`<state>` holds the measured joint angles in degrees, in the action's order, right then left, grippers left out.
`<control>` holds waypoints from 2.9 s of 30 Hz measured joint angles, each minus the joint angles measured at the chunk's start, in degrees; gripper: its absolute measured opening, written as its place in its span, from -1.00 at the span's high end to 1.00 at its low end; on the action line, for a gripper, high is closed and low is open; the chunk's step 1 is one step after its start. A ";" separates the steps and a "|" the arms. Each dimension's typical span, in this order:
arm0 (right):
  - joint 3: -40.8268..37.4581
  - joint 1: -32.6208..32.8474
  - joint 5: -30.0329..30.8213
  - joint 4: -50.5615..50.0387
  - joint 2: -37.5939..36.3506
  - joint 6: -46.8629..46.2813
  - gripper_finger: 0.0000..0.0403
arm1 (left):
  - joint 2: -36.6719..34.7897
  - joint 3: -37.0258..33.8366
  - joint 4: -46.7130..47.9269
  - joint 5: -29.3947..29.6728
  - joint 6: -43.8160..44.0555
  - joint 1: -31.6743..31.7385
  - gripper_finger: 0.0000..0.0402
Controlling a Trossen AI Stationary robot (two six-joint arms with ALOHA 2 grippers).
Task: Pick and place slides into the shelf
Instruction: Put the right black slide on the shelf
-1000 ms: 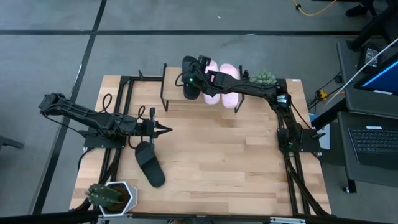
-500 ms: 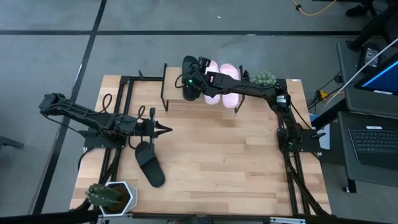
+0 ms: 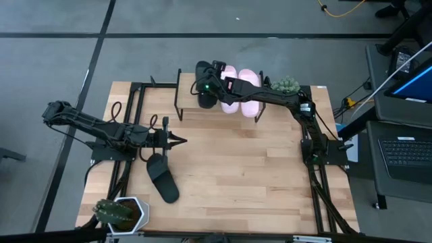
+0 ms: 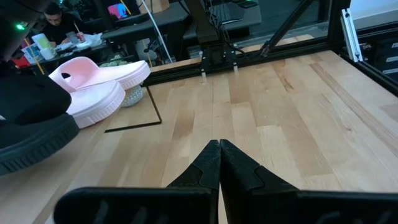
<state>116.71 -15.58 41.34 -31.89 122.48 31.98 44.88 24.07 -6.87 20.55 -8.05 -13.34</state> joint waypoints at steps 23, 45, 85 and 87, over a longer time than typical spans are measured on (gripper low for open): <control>0.02 -2.53 -5.16 0.45 1.08 -0.22 0.96 | 0.00 0.00 0.00 0.01 0.04 0.00 1.00; 0.02 -2.64 -1.78 -1.00 1.84 1.59 0.96 | 0.00 -0.02 0.22 0.01 -0.02 -0.01 1.00; 0.02 -2.62 -3.96 -2.95 1.95 4.34 0.61 | -0.01 -0.01 0.42 -0.01 -0.04 -0.02 1.00; 0.02 -2.62 -3.97 -2.93 1.95 4.59 0.59 | -0.01 -0.02 0.42 -0.01 -0.04 -0.02 1.00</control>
<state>116.73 -18.20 37.37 -34.82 124.42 36.57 44.88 24.06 -6.46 20.53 -8.10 -13.36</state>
